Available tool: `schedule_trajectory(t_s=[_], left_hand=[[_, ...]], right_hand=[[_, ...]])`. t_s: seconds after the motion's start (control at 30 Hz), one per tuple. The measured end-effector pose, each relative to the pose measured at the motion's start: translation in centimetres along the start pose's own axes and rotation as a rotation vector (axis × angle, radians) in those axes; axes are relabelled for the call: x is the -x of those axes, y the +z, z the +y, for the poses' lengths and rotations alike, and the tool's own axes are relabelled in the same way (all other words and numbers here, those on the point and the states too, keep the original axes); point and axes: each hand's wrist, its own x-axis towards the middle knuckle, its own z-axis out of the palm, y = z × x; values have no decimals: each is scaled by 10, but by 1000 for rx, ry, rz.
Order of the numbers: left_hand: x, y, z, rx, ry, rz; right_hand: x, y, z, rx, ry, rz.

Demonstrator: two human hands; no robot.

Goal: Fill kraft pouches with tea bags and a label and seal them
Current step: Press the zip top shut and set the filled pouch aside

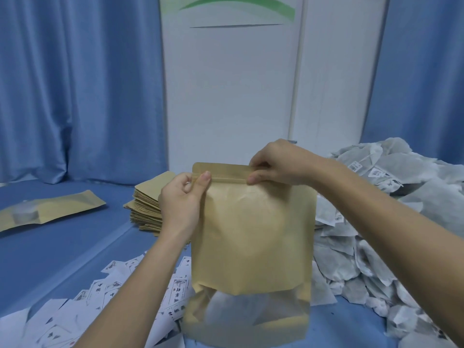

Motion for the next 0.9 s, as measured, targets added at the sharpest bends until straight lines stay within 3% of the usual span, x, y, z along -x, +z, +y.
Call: schedule_trajectory(t_s=[0.33, 0.9], left_hand=[[2, -2, -5, -10, 6, 25], [2, -4, -7, 59, -18, 26]], right_hand=[[9, 15, 11, 144, 30, -123], [46, 0, 62, 36, 113, 58]])
